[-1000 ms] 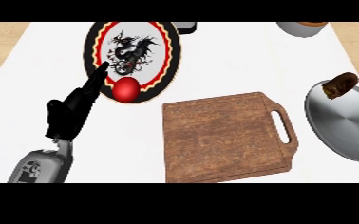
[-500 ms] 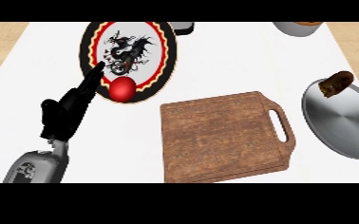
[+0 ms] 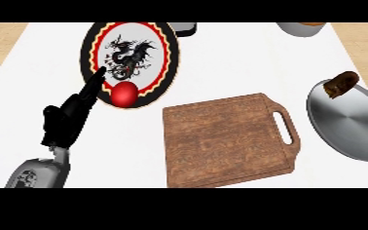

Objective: Pick the sweet potato from the cutting board and place it in the pan

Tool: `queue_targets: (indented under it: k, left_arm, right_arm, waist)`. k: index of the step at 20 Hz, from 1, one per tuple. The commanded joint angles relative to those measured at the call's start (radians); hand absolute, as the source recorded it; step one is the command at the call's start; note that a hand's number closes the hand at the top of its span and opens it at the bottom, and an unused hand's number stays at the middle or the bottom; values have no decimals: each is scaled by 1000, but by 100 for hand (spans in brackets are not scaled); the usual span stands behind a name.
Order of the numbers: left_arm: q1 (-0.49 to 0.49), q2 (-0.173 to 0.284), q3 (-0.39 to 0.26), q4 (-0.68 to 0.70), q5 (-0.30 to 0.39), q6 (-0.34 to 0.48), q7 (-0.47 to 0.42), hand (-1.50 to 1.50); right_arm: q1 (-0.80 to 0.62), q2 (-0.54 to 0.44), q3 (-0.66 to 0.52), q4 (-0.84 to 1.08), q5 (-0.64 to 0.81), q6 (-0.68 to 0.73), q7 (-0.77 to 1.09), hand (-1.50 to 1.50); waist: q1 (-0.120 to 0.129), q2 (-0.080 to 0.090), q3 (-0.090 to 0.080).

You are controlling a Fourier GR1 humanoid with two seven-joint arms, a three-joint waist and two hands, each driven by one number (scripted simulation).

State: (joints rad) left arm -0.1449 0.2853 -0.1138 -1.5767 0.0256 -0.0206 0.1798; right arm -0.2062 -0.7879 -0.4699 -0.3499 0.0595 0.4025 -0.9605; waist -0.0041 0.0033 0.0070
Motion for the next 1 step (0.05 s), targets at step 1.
queue_targets:
  k: [1]
  left_arm:
    - [16,-11,-11,-11,-8,2,0,0]
  right_arm:
    - [101,2,1,2,-15,195,-243,-150]
  waist:
    - [-7,-3,-1]
